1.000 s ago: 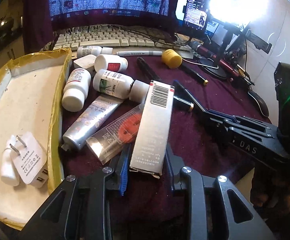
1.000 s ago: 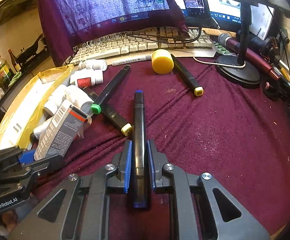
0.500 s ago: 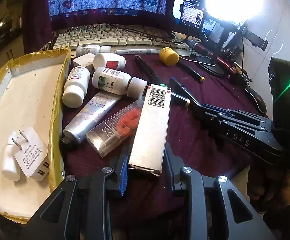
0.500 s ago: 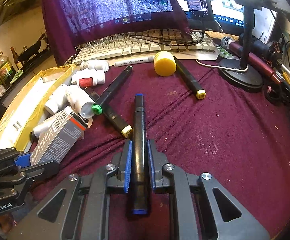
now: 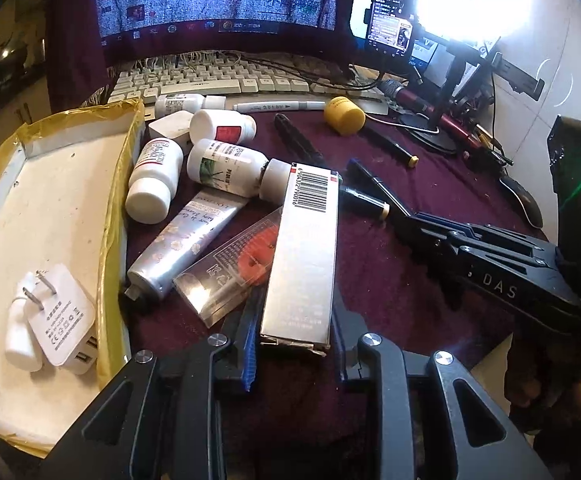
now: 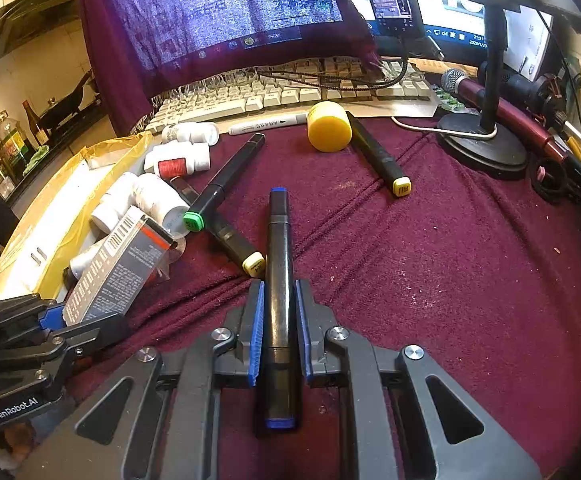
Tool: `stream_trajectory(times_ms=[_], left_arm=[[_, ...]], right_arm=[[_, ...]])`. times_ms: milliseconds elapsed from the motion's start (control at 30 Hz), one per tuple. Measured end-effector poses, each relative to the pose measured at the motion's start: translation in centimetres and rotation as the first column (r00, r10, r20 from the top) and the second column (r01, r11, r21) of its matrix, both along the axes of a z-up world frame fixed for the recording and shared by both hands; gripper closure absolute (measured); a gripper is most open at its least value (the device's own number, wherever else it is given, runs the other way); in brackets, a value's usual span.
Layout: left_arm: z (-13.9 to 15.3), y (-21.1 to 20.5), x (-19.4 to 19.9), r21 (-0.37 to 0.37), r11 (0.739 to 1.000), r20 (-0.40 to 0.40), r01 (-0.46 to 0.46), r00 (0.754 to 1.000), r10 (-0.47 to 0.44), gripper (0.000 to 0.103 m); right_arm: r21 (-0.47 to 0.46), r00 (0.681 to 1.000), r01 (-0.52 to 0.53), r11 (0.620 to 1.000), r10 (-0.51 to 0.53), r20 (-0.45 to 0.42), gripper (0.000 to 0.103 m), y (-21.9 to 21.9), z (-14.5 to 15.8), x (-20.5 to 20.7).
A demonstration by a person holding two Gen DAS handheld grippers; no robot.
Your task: Organize objects
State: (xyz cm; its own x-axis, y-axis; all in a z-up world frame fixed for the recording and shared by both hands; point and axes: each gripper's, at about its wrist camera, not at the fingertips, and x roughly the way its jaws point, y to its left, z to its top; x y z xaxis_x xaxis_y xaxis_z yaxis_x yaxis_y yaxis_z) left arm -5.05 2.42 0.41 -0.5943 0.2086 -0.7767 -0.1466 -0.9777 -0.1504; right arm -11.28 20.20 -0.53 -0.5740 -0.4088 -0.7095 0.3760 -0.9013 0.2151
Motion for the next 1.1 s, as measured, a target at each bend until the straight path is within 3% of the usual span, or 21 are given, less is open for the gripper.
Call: stream_trajectory(times_ms=[733, 1100], left_arm=[[0.1, 0.0, 0.3, 0.020, 1.000, 0.009, -0.001, 1.000, 0.001, 0.078], [2.4, -2.3, 1.0, 0.114, 0.993, -0.032, -0.043, 0.998, 0.047, 0.078]], right_arm=[[-0.007, 1.000, 0.018, 1.000, -0.018, 0.007, 0.090, 0.5, 0.1, -0.1], [-0.089, 0.995, -0.044, 0.995, 0.036, -0.088, 0.090, -1.0, 3.7, 2.0]])
